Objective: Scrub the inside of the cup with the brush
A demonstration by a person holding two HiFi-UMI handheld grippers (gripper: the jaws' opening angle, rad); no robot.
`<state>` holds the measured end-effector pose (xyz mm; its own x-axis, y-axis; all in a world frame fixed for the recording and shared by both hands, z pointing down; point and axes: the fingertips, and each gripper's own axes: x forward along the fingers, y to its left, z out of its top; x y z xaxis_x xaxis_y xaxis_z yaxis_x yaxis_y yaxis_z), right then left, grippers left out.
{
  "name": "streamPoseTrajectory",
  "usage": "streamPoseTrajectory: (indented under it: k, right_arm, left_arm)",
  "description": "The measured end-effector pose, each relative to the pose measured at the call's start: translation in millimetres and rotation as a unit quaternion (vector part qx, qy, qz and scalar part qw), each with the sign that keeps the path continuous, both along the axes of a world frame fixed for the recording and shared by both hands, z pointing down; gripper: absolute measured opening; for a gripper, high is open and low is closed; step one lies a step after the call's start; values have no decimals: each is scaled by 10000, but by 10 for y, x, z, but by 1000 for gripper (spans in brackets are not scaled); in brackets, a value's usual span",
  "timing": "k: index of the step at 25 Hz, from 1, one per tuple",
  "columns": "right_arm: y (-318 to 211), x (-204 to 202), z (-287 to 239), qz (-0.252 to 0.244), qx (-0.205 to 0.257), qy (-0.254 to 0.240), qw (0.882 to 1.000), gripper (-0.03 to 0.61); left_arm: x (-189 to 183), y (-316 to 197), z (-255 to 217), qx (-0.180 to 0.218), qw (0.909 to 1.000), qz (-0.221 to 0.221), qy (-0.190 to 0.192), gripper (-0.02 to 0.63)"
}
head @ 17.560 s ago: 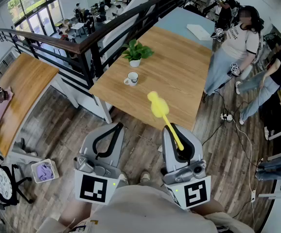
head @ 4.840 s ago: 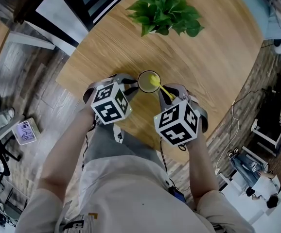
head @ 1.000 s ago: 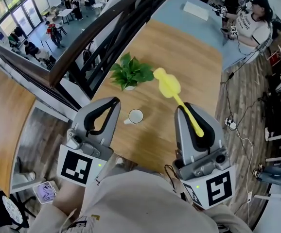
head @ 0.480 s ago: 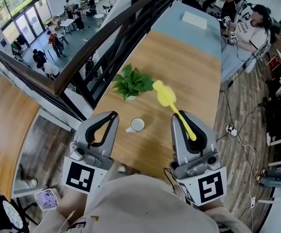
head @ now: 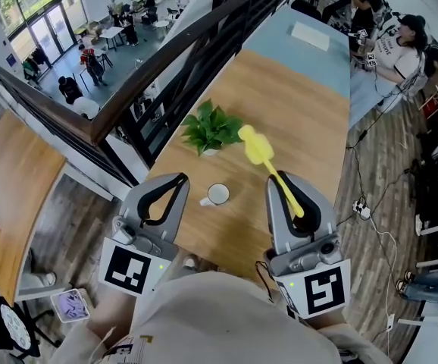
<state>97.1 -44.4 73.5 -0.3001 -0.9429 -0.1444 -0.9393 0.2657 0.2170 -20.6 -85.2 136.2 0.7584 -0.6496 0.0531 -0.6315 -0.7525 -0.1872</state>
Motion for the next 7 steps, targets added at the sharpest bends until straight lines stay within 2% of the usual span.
streamPoseTrajectory:
  k: [7]
  right_arm:
    - [-16,-53,39,-23,-82,-13,10000,32]
  left_arm:
    - [-97,-6,-21,28,9998,-216,22,3]
